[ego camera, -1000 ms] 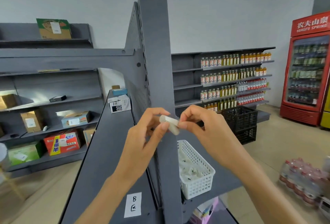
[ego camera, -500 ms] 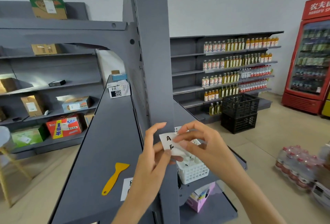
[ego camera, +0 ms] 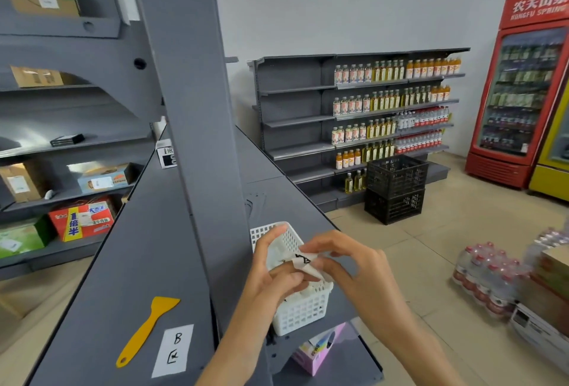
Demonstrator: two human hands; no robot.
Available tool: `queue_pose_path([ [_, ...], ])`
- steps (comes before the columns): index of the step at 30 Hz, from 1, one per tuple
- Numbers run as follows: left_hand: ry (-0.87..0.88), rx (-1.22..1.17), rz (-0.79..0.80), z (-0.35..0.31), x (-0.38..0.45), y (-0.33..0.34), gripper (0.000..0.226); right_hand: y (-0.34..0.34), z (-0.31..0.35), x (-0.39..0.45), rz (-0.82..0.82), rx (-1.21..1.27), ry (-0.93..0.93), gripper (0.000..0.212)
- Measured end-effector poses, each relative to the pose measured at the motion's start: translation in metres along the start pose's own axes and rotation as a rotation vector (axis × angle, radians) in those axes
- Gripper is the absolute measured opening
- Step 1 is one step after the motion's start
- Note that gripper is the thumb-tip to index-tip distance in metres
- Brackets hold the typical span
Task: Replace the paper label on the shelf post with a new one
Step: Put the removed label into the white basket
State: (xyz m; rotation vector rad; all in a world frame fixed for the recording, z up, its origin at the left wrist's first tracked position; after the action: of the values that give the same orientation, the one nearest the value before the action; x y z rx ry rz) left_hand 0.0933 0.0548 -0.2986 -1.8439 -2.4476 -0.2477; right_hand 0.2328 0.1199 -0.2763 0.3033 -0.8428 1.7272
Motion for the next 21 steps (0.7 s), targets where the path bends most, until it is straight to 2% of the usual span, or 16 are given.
queue_pose_path([
  [6,0.045,0.042,0.008,0.001,0.021,0.032,0.049,-0.021,-0.020,0.014,-0.084,0.097,0.010,0.031],
  [10,0.069,0.118,-0.031,0.007,0.030,0.041,0.060,-0.029,-0.032,0.019,-0.128,0.130,0.018,0.027],
  [17,0.133,0.314,-0.123,0.016,0.038,0.046,0.062,-0.028,-0.061,0.035,-0.069,0.207,0.086,0.023],
  [21,0.202,0.278,-0.231,0.020,0.046,0.053,0.058,-0.024,-0.071,0.037,0.031,0.133,0.067,0.024],
])
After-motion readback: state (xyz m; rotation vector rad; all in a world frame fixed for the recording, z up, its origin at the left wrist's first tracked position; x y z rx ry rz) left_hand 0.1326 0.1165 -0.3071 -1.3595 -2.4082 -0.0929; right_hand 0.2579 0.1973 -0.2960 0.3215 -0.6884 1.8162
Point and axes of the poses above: each hand's wrist, its own x-axis towards the middle knuckle, its own y-axis out of the palm, z = x × y, the point moved 4 cm from there along x, towards the middle knuckle, and after that the axes turned 5 degrees about -z, right-handed, at the moved point
